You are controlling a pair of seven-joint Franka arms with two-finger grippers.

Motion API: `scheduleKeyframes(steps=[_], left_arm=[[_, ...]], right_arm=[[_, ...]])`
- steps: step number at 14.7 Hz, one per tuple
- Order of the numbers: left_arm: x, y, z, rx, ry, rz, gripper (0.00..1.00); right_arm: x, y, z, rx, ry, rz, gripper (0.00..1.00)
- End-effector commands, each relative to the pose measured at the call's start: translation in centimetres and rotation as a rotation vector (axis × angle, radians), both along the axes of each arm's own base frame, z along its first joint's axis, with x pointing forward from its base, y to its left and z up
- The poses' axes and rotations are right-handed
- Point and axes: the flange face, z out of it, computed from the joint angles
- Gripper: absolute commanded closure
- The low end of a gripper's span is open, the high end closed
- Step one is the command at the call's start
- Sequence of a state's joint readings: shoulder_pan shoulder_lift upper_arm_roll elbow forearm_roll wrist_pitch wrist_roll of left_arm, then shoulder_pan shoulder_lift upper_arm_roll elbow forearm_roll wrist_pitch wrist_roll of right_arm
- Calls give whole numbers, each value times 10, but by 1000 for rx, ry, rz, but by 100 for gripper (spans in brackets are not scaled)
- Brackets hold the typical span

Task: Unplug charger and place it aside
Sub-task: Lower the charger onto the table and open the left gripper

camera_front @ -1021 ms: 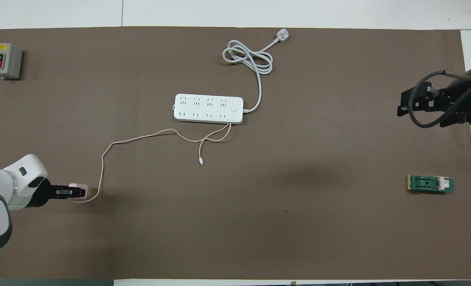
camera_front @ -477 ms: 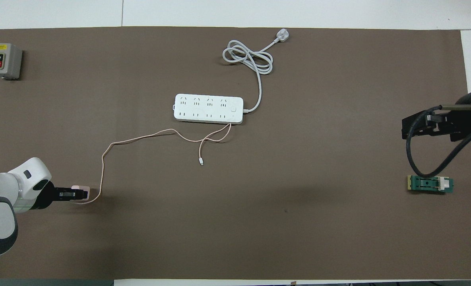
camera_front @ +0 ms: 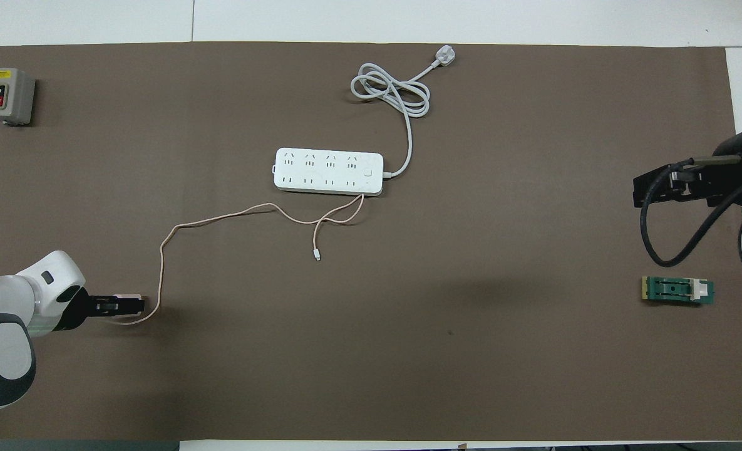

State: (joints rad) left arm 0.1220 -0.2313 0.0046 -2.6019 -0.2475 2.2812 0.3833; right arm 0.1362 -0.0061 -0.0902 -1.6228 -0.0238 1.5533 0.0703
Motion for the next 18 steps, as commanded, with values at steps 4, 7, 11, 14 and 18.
scheduleKeyframes(steps=[4, 7, 11, 14, 18], left_arm=[[13, 6, 18, -9, -34, -5, 5], [27, 13, 44, -14, -31, -8, 0], [47, 20, 97, 30, -6, -7, 0], [60, 19, 134, 69, -17, 82, 0], [75, 20, 188, 72, -39, 132, 0]], right_arm=[[-1, 13, 6, 6, -18, 32, 0], [-1, 7, 5, 6, -17, 21, 0], [1, -14, 8, 13, -35, -6, 0], [2, -28, 7, 13, -27, -22, 0], [0, -64, 15, 38, -6, -89, 0]])
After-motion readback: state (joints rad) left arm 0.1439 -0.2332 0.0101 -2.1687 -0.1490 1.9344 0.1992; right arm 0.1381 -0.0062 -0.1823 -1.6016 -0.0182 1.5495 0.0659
